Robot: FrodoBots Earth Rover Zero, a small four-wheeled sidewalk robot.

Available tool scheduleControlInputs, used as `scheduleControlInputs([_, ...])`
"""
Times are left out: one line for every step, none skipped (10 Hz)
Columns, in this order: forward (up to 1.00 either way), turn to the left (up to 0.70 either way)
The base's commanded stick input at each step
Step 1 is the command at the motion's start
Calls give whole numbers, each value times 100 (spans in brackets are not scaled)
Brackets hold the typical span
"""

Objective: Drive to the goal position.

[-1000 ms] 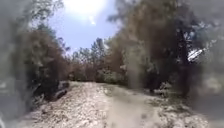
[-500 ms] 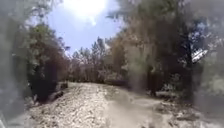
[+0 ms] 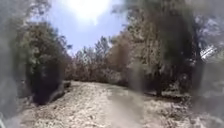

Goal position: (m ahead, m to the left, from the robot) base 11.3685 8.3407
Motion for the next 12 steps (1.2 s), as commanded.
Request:
scheduleControlInputs([44,3])
scheduleControlInputs([44,18])
scheduleControlInputs([44,26])
scheduleControlInputs([44,21])
scheduleControlInputs([44,10])
scheduleControlInputs([44,3])
scheduleControlInputs([44,2])
scheduleControlInputs([44,2])
scheduleControlInputs([44,2])
scheduleControlInputs([44,2])
scheduleControlInputs([44,2])
scheduleControlInputs([44,2])
